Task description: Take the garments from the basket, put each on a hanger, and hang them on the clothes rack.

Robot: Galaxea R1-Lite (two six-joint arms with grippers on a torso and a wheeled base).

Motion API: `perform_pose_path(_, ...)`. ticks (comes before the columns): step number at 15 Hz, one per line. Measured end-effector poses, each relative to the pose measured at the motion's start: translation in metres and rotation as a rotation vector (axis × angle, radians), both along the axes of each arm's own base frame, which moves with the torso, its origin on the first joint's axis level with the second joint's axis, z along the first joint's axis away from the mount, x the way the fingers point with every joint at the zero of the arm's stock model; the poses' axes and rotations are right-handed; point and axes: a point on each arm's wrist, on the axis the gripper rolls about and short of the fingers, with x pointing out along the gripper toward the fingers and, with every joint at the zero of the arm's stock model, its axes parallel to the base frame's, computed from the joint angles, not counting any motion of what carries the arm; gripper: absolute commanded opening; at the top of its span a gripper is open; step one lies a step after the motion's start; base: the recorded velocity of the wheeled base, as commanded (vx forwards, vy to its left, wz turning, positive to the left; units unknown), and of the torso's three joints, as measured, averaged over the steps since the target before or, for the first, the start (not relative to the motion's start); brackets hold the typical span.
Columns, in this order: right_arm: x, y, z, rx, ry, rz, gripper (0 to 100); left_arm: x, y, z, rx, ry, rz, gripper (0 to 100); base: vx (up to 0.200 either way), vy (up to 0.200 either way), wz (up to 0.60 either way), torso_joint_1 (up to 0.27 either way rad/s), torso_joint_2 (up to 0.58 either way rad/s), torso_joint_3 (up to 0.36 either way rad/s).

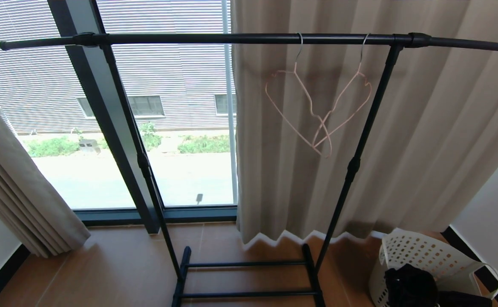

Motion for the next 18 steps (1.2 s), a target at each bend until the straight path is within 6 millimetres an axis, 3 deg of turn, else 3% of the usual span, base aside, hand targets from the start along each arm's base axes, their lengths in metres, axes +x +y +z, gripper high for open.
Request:
perform_pose_path(10, 0.0000, 0.0000, 0.0000, 0.000, 0.000, 0.000, 100, 0.0000, 0.0000, 0.0000, 0.000, 0.000, 0.000, 100, 0.000, 0.000, 0.00, -0.153, 0.49, 0.337)
perform_pose_path(15, 0.0000, 0.0000, 0.0000, 0.001, 0.000, -0.001, 100, 0.0000, 0.0000, 0.0000, 0.000, 0.000, 0.001, 100, 0.000, 0.000, 0.00, -0.084, 0.45, 0.362)
perform_pose_path(18, 0.0000, 0.0000, 0.0001, 0.002, -0.001, -0.001, 100, 0.0000, 0.0000, 0.0001, 0.000, -0.001, 0.001, 100, 0.000, 0.000, 0.00, -0.022, 0.16, 0.129)
